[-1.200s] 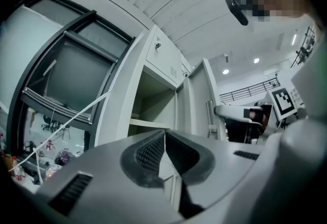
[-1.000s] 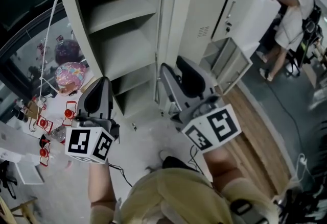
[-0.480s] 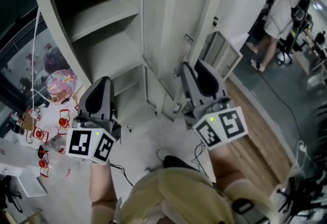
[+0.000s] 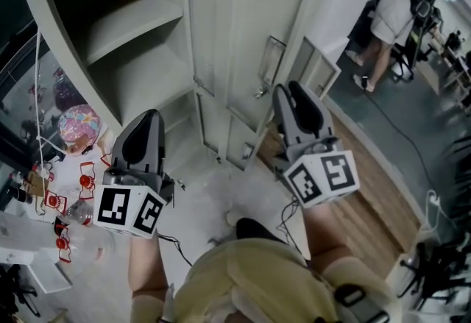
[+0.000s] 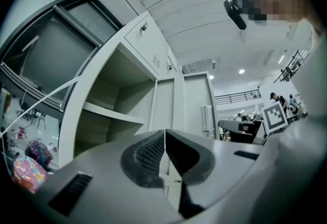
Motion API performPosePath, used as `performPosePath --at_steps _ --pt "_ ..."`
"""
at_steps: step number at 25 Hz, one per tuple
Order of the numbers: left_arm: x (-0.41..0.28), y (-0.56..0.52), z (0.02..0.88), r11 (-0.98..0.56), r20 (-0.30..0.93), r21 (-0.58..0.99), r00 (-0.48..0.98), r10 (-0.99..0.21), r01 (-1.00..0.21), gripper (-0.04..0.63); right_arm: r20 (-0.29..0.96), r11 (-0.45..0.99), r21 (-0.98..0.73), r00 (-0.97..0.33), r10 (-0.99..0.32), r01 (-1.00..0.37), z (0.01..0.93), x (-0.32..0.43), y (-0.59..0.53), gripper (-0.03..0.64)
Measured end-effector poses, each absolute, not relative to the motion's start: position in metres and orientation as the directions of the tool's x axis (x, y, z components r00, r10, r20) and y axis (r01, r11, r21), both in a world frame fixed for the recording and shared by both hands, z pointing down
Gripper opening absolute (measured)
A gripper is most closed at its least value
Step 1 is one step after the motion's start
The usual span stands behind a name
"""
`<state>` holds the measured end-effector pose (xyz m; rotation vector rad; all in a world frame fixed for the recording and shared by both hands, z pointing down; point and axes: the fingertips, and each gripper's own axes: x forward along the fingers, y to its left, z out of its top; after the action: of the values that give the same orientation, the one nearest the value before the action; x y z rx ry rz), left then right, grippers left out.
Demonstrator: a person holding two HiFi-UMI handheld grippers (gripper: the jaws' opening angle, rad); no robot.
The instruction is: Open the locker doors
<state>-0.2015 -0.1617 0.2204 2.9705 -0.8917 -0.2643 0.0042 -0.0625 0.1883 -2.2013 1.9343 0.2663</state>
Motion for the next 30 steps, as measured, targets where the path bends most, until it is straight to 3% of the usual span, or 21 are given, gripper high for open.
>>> performPosePath --at_steps 15,30 --pt "-0.178 -0.151 0.239 -0.869 -0.107 0.081 0.863 -0.494 -0.487 0.005 -0.185 -0.211 -0.053 0.217 -0.958 -0.976 0.222 0.032 -0.034 0.101" --pt "-0.177 -0.147 0.274 -0.857 -0.029 0.067 0.857 -0.514 -0.512 0.005 -0.065 -0.238 -0.048 0.241 -0.968 -0.970 0.274 0.042 -0.030 0.080"
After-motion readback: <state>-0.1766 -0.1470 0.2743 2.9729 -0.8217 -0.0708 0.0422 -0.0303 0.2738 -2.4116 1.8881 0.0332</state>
